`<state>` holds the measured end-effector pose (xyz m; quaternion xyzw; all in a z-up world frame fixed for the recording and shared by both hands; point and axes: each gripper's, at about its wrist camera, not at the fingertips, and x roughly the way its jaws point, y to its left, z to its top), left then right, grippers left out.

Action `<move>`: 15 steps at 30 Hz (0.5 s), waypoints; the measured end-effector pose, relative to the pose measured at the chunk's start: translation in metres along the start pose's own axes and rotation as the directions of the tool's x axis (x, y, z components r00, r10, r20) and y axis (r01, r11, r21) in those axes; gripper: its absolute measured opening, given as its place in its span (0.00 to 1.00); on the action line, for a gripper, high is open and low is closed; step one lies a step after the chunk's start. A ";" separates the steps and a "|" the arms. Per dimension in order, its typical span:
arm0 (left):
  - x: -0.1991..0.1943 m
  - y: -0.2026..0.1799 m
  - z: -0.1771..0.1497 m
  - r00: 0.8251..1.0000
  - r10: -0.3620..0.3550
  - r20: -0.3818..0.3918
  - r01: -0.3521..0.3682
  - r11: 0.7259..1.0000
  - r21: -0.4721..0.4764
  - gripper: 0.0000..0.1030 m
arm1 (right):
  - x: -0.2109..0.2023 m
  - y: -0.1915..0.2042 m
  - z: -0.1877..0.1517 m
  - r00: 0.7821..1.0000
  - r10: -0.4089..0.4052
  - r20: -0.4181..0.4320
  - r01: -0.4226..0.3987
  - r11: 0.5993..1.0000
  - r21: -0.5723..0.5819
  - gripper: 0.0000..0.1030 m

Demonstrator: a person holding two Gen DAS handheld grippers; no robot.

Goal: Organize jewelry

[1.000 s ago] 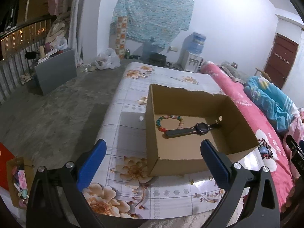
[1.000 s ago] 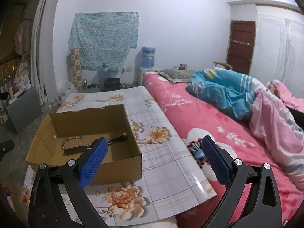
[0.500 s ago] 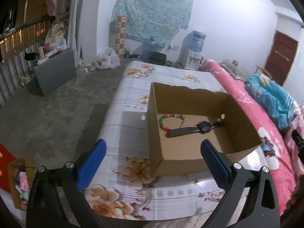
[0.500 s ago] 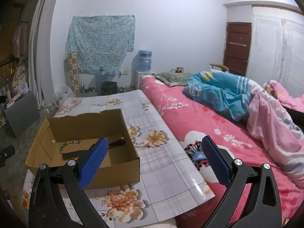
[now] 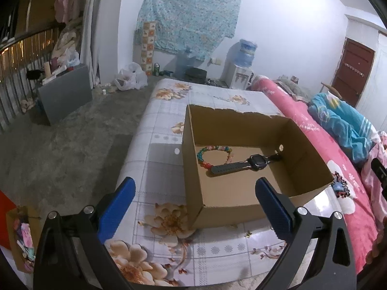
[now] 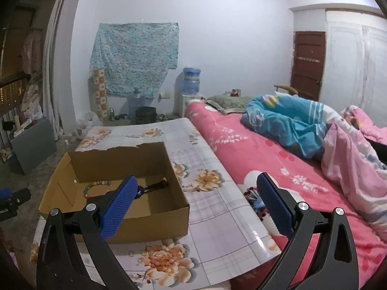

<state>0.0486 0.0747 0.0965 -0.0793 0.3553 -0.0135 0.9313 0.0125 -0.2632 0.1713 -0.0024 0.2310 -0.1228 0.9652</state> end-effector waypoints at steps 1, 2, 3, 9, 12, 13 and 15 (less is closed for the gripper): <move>0.001 0.001 0.001 1.000 0.006 0.005 -0.006 1.000 -0.001 0.95 | 0.001 0.001 0.000 1.000 0.003 0.000 -0.003 1.000 -0.001 0.92; 0.002 0.001 0.002 1.000 0.010 0.007 -0.010 1.000 -0.004 0.95 | 0.001 0.002 0.000 1.000 0.003 0.000 -0.003 1.000 -0.001 0.92; 0.003 0.002 0.002 1.000 0.010 0.009 -0.010 1.000 -0.008 0.95 | 0.002 0.003 0.000 1.000 0.005 0.001 -0.005 1.000 -0.003 0.92; 0.011 0.016 0.002 0.998 -0.057 0.015 0.058 0.996 -0.069 0.95 | 0.012 0.007 -0.006 0.995 0.089 -0.035 -0.088 0.996 0.027 0.92; 0.013 0.023 0.000 0.995 -0.096 0.033 0.098 0.992 -0.077 0.95 | 0.018 0.007 -0.012 0.980 0.193 -0.056 -0.190 0.980 0.059 0.92; 0.014 0.023 -0.001 0.993 -0.113 0.036 0.116 0.990 -0.079 0.95 | 0.020 0.007 -0.014 0.973 0.222 -0.060 -0.218 0.974 0.066 0.92; 0.016 0.027 -0.002 0.987 -0.157 0.030 0.159 0.983 -0.093 0.95 | 0.024 0.008 -0.020 0.966 0.250 -0.066 -0.245 0.966 0.077 0.92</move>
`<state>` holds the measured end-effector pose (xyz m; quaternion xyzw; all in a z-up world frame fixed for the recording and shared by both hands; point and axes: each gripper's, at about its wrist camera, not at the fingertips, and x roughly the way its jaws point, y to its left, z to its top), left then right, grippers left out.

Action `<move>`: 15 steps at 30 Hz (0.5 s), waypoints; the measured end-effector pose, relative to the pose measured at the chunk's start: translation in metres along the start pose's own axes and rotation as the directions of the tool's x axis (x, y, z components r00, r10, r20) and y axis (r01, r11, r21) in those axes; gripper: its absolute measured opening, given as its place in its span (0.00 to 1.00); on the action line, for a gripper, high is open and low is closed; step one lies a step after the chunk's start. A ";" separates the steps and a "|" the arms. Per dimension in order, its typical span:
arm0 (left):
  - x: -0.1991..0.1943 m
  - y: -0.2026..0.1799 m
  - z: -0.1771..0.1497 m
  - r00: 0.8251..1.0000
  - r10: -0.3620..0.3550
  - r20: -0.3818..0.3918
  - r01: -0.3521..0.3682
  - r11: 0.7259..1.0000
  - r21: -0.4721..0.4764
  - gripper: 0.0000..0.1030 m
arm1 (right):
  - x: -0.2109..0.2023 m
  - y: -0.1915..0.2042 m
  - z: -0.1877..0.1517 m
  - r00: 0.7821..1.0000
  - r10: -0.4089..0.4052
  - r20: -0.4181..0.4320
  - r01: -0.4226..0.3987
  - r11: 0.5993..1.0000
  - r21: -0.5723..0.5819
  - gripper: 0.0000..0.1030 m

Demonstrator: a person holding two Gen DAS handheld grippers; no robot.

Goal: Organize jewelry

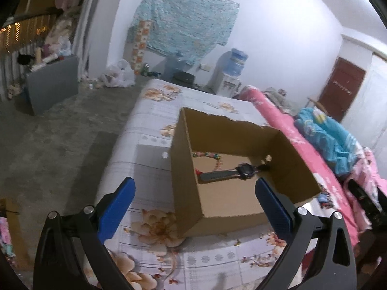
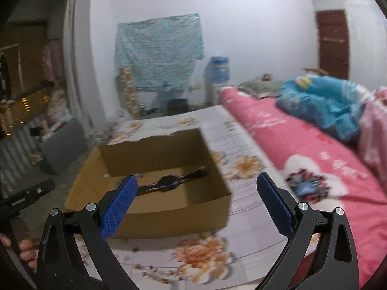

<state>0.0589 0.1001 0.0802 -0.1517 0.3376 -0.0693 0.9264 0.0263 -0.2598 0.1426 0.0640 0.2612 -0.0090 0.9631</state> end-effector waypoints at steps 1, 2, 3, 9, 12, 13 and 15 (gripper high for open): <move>0.000 0.002 -0.001 1.000 -0.008 0.000 0.008 1.000 -0.007 0.95 | 0.002 0.000 -0.002 1.000 -0.005 -0.003 0.005 1.000 -0.001 0.92; 0.001 0.004 -0.001 1.000 -0.019 0.001 0.019 1.000 -0.016 0.95 | 0.003 0.001 -0.005 1.000 -0.011 -0.006 0.011 1.000 -0.010 0.92; 0.003 0.006 -0.002 0.999 -0.036 0.000 0.036 0.999 -0.027 0.95 | 0.005 0.003 -0.007 1.000 -0.020 -0.011 0.019 0.999 -0.032 0.92; 0.006 0.012 -0.009 0.995 -0.099 -0.010 0.099 0.995 -0.026 0.95 | -0.002 -0.009 -0.027 0.996 -0.090 0.009 0.090 0.990 -0.110 0.92; 0.006 0.015 -0.015 0.995 -0.101 -0.007 0.101 0.995 -0.005 0.95 | -0.003 -0.026 -0.042 0.995 -0.100 -0.024 0.097 0.992 -0.081 0.92; 0.007 0.015 -0.019 0.996 -0.094 -0.009 0.094 0.995 0.019 0.95 | -0.002 -0.031 -0.046 0.994 -0.100 -0.043 0.097 0.993 -0.068 0.92; 0.009 0.016 -0.024 0.996 -0.085 -0.016 0.085 0.995 0.045 0.95 | 0.002 -0.036 -0.055 0.993 -0.070 -0.092 0.066 0.997 -0.046 0.92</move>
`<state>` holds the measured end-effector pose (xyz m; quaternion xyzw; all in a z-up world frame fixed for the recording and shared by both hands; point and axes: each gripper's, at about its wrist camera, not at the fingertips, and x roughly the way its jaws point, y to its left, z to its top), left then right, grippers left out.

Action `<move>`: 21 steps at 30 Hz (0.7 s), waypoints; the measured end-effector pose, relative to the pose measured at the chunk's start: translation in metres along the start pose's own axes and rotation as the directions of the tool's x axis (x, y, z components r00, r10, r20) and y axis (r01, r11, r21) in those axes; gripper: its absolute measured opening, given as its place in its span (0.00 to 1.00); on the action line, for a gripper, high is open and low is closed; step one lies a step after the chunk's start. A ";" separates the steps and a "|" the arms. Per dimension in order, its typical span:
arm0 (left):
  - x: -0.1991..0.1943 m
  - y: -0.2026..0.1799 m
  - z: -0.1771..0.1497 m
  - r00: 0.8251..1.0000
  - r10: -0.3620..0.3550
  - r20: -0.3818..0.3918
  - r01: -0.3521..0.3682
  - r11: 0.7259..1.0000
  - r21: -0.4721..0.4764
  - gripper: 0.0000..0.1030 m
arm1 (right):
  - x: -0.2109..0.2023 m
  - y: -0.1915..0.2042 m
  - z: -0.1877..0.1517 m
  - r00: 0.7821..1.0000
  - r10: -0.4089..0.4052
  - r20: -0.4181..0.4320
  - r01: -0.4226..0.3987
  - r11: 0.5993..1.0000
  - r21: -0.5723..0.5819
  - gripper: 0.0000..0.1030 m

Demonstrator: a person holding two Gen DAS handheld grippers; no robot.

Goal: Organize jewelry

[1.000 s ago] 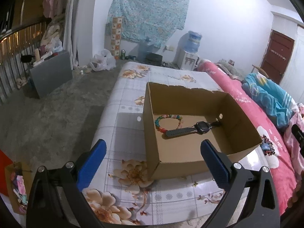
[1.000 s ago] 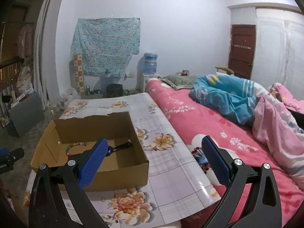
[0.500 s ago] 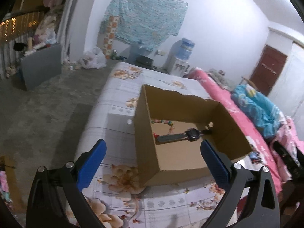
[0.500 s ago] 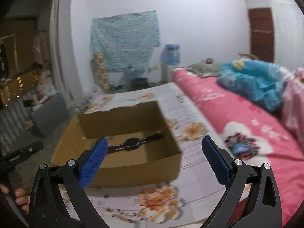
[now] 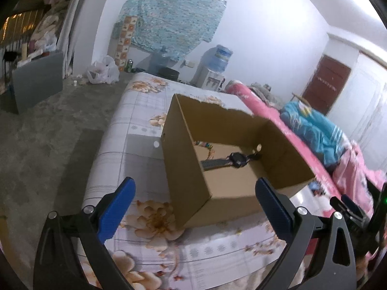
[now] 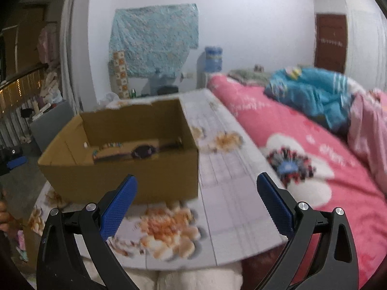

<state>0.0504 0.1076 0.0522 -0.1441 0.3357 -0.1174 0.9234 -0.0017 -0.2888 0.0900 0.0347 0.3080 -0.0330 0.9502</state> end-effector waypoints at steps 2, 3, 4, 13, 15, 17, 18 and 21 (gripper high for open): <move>0.003 0.001 -0.008 1.000 0.009 -0.024 -0.008 0.999 0.031 0.95 | 0.002 0.002 -0.008 0.999 0.029 -0.043 -0.029 1.000 0.002 0.92; 0.005 0.001 -0.013 0.999 0.011 -0.034 -0.010 0.999 0.051 0.95 | 0.003 0.005 -0.011 0.997 0.050 -0.054 -0.051 0.999 -0.006 0.92; 0.006 0.000 -0.017 0.999 0.012 -0.040 -0.010 0.997 0.073 0.95 | 0.003 0.011 -0.014 0.995 0.072 -0.063 -0.073 0.997 -0.015 0.92; 0.015 -0.036 -0.055 0.997 -0.021 -0.078 0.045 0.945 0.324 0.74 | 0.009 0.059 -0.015 0.965 0.242 -0.104 -0.248 0.967 -0.056 0.74; 0.020 -0.042 -0.057 0.996 -0.038 -0.084 0.066 0.935 0.347 0.63 | 0.020 0.062 -0.008 0.962 0.248 -0.117 -0.255 0.965 -0.054 0.66; 0.027 -0.046 -0.058 0.995 -0.040 -0.091 0.071 0.929 0.363 0.54 | 0.034 0.065 0.000 0.958 0.250 -0.138 -0.257 0.966 -0.037 0.55; 0.032 -0.046 -0.057 0.995 -0.036 -0.095 0.069 0.926 0.371 0.50 | 0.039 0.064 0.003 0.957 0.249 -0.147 -0.255 0.966 -0.027 0.47; 0.038 -0.045 -0.054 0.995 -0.020 -0.096 0.056 0.924 0.378 0.45 | 0.057 0.064 0.010 0.952 0.250 -0.175 -0.254 0.967 0.002 0.35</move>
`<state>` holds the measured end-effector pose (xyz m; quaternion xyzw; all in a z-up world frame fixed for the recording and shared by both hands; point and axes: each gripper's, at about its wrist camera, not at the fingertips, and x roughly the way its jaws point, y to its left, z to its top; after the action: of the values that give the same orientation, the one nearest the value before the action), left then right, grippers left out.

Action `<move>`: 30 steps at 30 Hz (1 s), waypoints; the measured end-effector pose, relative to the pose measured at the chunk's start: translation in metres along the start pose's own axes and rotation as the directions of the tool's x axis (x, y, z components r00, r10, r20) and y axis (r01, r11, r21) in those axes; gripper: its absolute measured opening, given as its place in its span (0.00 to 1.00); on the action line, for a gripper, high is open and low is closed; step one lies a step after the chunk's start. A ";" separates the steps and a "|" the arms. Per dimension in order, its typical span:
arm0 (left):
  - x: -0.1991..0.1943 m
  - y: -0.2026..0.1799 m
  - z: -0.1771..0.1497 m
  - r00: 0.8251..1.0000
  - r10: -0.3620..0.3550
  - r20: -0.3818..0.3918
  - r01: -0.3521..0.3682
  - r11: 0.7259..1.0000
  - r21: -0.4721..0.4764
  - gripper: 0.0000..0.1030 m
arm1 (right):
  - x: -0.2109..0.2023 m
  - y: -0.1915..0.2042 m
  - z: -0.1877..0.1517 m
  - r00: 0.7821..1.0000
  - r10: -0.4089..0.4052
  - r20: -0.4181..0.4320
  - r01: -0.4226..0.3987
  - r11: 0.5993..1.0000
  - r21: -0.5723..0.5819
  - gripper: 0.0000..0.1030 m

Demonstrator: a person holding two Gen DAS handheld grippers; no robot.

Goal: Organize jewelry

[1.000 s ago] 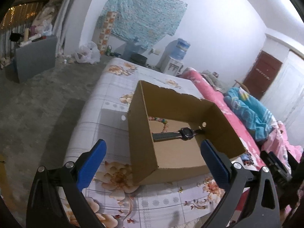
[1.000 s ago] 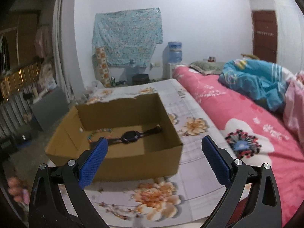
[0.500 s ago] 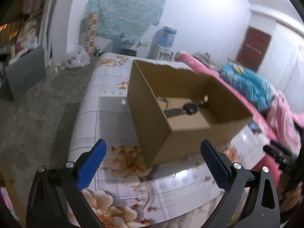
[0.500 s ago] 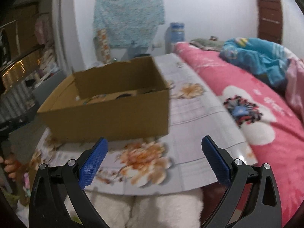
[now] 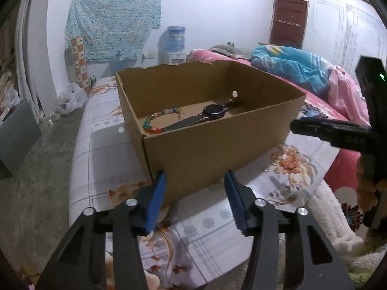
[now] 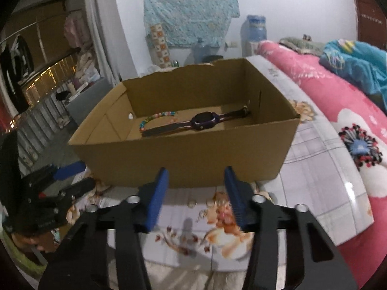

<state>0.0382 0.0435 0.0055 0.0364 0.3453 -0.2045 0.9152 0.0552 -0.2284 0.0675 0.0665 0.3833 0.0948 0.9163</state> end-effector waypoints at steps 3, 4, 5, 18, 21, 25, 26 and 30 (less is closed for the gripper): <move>0.003 0.006 0.003 1.000 -0.001 0.000 0.001 1.000 -0.010 0.44 | 0.009 -0.002 0.003 1.000 -0.001 -0.010 0.001 1.000 0.014 0.31; 0.005 0.008 0.005 1.000 -0.001 0.001 0.001 1.000 -0.013 0.44 | 0.010 -0.002 0.003 1.000 -0.003 -0.008 0.003 1.000 0.016 0.31; 0.005 0.009 0.005 1.000 0.002 0.002 -0.002 1.000 -0.013 0.44 | 0.012 -0.002 0.005 1.000 -0.002 -0.004 0.003 1.000 0.018 0.31; 0.026 0.001 0.004 0.996 -0.063 -0.061 0.064 0.998 0.014 0.40 | 0.011 0.014 -0.022 0.998 0.055 -0.032 -0.055 0.998 -0.004 0.29; 0.039 -0.008 0.001 0.989 -0.080 -0.122 0.084 0.996 0.024 0.32 | 0.016 0.019 -0.034 0.995 0.072 -0.072 -0.072 0.997 0.000 0.29; 0.057 -0.014 0.001 0.978 -0.097 -0.186 0.104 0.994 0.028 0.30 | 0.019 0.022 -0.044 0.990 0.091 -0.103 -0.091 0.996 0.003 0.29; 0.059 -0.015 0.001 0.976 -0.098 -0.192 0.106 0.994 0.032 0.30 | 0.019 0.024 -0.046 0.990 0.093 -0.108 -0.094 0.996 -0.002 0.29; 0.071 -0.021 0.003 0.970 -0.080 -0.229 0.096 0.993 0.061 0.29 | 0.018 0.026 -0.047 0.990 0.094 -0.109 -0.097 0.995 -0.018 0.29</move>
<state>0.0794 -0.0014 -0.0369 0.0769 0.4407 -0.2518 0.8581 0.0304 -0.1973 0.0274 0.0687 0.4274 0.1466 0.8895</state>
